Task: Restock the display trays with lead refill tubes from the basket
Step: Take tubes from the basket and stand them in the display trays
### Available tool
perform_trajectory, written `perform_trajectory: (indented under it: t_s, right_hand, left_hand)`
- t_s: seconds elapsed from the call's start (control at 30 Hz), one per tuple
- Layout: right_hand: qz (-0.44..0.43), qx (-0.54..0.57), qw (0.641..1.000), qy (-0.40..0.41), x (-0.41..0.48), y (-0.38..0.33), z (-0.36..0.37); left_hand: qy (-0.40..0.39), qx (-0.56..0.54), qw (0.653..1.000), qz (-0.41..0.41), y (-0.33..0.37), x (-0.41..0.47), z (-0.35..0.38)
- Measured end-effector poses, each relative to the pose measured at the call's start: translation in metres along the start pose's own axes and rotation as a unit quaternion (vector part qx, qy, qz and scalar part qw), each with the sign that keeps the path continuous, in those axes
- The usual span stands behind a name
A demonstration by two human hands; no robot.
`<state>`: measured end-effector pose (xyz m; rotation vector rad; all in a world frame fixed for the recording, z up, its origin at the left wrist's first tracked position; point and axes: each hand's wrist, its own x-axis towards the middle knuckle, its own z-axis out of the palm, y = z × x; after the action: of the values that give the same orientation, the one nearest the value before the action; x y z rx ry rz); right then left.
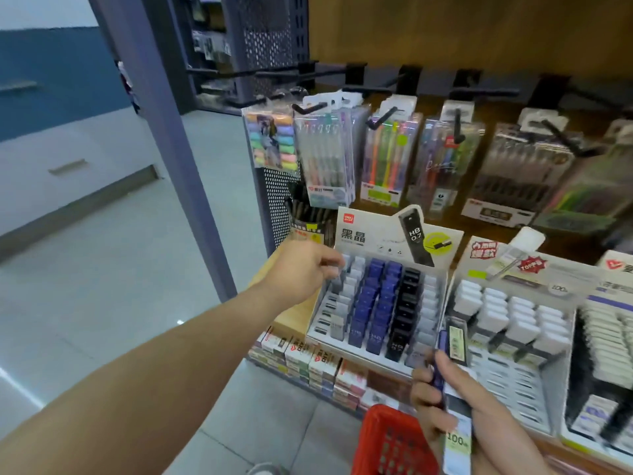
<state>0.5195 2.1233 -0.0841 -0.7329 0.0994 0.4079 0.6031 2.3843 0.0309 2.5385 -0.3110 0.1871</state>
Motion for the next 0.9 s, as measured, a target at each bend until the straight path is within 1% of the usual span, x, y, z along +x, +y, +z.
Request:
perform_trajectory:
  t_s: [0.03, 0.1, 0.13, 0.17, 0.23, 0.3, 0.4, 0.53, 0.6, 0.7, 0.77, 0.8, 0.83, 0.87, 0.9]
  right_hand:
    - [0.044, 0.041, 0.998, -0.001, -0.005, -0.001, -0.004]
    - [0.039, 0.029, 0.999, 0.014, -0.029, -0.005, 0.031]
    - [0.052, 0.032, 0.998, -0.008, -0.035, -0.002, 0.06]
    - [0.071, 0.047, 0.995, -0.042, -0.038, -0.007, 0.068]
    - [0.044, 0.025, 0.998, 0.028, -0.051, -0.009, 0.084]
    - [0.043, -0.027, 0.997, 0.06, -0.06, -0.016, 0.097]
    - [0.04, -0.097, 0.99, 0.092, -0.068, -0.016, 0.113]
    - [0.002, -0.176, 0.975, 0.135, -0.075, -0.018, 0.126]
    - [-0.008, -0.205, 0.967, 0.151, -0.075, -0.018, 0.129]
    - [-0.025, -0.225, 0.96, 0.163, -0.076, -0.02, 0.136]
    - [-0.041, -0.238, 0.956, 0.169, -0.077, -0.022, 0.138]
    - [-0.047, -0.25, 0.952, 0.171, -0.077, -0.023, 0.138]
    - [-0.052, -0.259, 0.949, 0.173, -0.077, -0.024, 0.138]
    - [-0.054, -0.268, 0.946, 0.176, -0.077, -0.026, 0.137]
    - [-0.055, -0.272, 0.945, 0.174, -0.077, -0.028, 0.137]
  left_hand:
    - [-0.006, 0.009, 1.0, 0.01, -0.001, 0.0, 0.0]
    - [-0.013, 0.037, 0.999, 0.033, -0.005, -0.002, 0.002]
    - [-0.017, 0.053, 0.998, 0.044, -0.007, -0.003, 0.003]
    - [-0.02, 0.063, 0.997, 0.05, -0.009, -0.004, 0.004]
    - [-0.021, 0.067, 0.996, 0.051, -0.011, -0.005, 0.007]
    - [-0.006, 0.071, 0.996, 0.053, -0.01, -0.004, 0.01]
    - [0.02, 0.052, 0.997, 0.049, -0.003, -0.003, 0.015]
    - [0.046, 0.038, 0.998, 0.012, 0.003, -0.002, 0.019]
    - [0.04, 0.062, 0.997, -0.001, 0.004, 0.0, 0.017]
    - [0.034, 0.127, 0.991, 0.007, 0.005, 0.001, 0.011]
    - [0.049, 0.13, 0.99, 0.003, 0.016, -0.002, 0.005]
    - [0.053, 0.078, 0.995, -0.011, 0.025, -0.005, 0.0]
    - [0.035, -0.02, 0.999, -0.036, 0.038, -0.009, -0.007]
    - [-0.025, -0.154, 0.986, -0.065, 0.052, -0.013, -0.014]
    - [-0.111, -0.287, 0.948, -0.085, 0.068, -0.019, -0.022]
